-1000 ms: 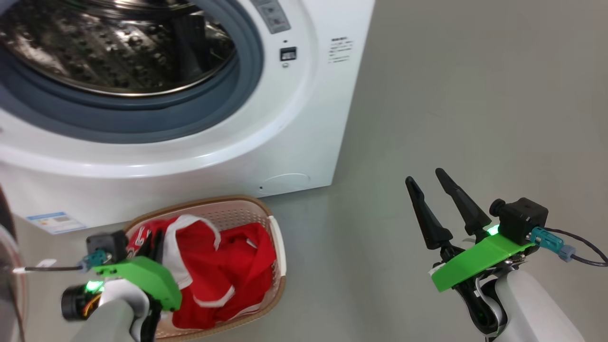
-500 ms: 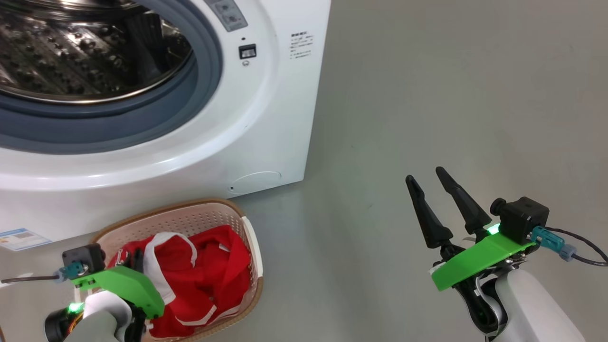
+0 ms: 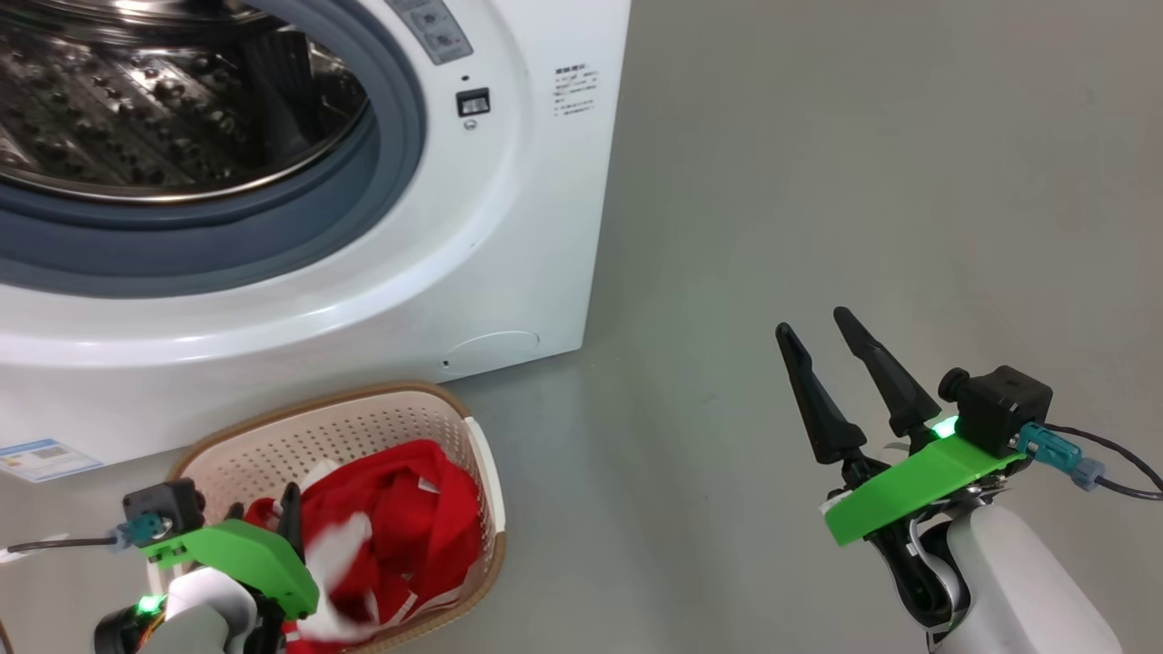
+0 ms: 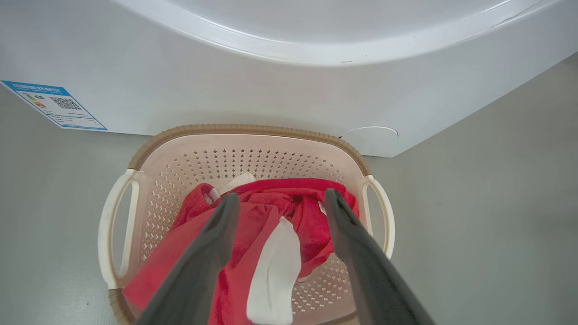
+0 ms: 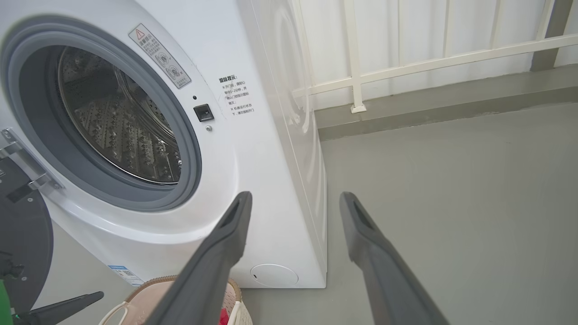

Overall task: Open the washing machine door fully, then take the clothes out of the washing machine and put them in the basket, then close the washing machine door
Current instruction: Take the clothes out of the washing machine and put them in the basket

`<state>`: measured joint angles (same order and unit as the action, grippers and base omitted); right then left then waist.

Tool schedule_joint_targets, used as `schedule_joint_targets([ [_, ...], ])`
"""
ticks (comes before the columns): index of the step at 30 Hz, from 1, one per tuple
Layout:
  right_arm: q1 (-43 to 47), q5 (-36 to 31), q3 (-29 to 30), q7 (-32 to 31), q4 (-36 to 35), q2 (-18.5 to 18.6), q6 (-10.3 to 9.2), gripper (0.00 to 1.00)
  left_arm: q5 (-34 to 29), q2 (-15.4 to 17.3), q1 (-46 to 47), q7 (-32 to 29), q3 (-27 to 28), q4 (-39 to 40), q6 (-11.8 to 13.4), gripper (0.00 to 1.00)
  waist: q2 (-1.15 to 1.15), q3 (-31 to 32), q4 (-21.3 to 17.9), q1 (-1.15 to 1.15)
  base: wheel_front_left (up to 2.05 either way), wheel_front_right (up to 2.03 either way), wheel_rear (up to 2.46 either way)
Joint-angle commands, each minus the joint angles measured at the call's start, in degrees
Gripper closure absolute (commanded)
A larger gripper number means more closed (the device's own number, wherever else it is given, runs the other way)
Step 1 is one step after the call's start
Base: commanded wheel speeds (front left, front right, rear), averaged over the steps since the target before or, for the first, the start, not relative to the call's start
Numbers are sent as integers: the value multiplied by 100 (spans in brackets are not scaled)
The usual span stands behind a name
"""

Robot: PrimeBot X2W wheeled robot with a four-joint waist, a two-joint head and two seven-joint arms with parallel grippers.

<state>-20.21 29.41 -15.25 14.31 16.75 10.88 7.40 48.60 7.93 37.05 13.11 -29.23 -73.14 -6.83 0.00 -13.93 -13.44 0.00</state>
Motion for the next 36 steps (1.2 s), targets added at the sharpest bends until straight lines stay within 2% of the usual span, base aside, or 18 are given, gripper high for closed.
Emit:
schedule_joint_targets([
  [1, -30, -11, -71, 69, -115, -9, 9, 0, 30, 146, 110, 29, 112, 16, -36, 0, 0, 37, 55, 0, 0, 0, 0],
  [15, 77, 1, -81, 69, -86, 50, 9, 0, 76, 148, -25, 181, 75, 470, -64, 0, 0, 262, 573, 0, 0, 0, 0],
  [29, 245, 20, -71, 69, -60, 67, 9, 0, -570, 405, -682, 188, 952, 2342, 3, 0, 0, 585, 922, 0, 0, 0, 0],
  [36, 297, 30, -82, 69, -45, 88, 9, 0, -1108, 479, -1185, 188, 1289, 3327, 235, 0, 0, 710, 997, 0, 0, 0, 0],
])
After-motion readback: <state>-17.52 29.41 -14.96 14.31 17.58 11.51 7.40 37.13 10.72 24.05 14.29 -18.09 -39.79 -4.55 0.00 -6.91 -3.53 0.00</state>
